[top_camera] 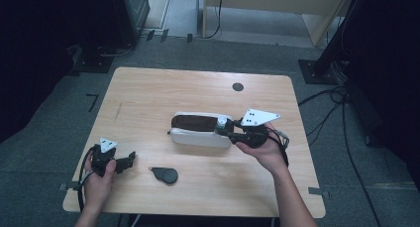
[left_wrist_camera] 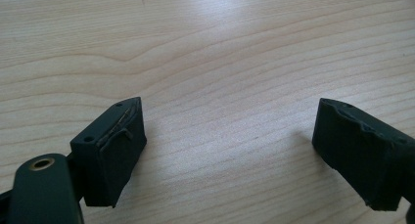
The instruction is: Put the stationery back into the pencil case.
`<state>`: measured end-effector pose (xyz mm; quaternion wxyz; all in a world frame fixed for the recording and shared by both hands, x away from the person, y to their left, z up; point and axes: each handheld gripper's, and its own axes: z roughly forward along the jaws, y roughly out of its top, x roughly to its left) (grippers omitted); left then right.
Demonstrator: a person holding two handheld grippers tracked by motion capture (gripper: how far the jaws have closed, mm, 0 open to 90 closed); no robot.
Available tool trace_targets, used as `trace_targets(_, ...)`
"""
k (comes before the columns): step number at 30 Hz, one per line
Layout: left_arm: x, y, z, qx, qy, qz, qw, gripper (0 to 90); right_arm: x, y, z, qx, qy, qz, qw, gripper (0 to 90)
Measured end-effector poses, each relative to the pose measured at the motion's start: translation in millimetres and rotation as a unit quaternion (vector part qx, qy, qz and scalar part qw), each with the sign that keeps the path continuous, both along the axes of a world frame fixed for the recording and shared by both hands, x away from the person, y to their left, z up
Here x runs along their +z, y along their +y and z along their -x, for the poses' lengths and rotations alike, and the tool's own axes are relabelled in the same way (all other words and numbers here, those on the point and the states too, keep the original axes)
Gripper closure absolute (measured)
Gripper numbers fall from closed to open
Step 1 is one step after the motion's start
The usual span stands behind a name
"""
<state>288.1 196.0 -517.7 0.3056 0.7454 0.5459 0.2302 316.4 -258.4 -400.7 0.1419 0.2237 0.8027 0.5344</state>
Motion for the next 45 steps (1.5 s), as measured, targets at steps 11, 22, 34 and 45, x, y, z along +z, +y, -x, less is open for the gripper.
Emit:
trace_targets(11, 0.0, -0.1, 0.0, 0.000, 0.000, 0.000, 1.0000, 12.5, 8.7, -3.3, -16.5, -0.012, -0.009, 0.003, 0.9999, 66.6)
trace_targets(22, 0.1, 0.2, 0.0, -0.001, 0.001, -0.001, 1.0000, 12.5, -9.2, -10.0, -32.4, -0.019, 0.019, 0.029, 0.9992, 66.6)
trace_targets(34, 0.0, 0.1, 0.0, -0.001, 0.001, -0.001, 1.0000, 12.5, -31.2, -8.4, -46.7, 0.011, 0.052, 0.055, 0.9971, 66.6)
trace_targets(45, 0.0, 0.1, 0.0, 0.000, 0.000, -0.001, 1.0000, 12.5, -36.7, -3.2, -55.1, 0.044, 0.083, 0.096, 0.9910, 66.6)
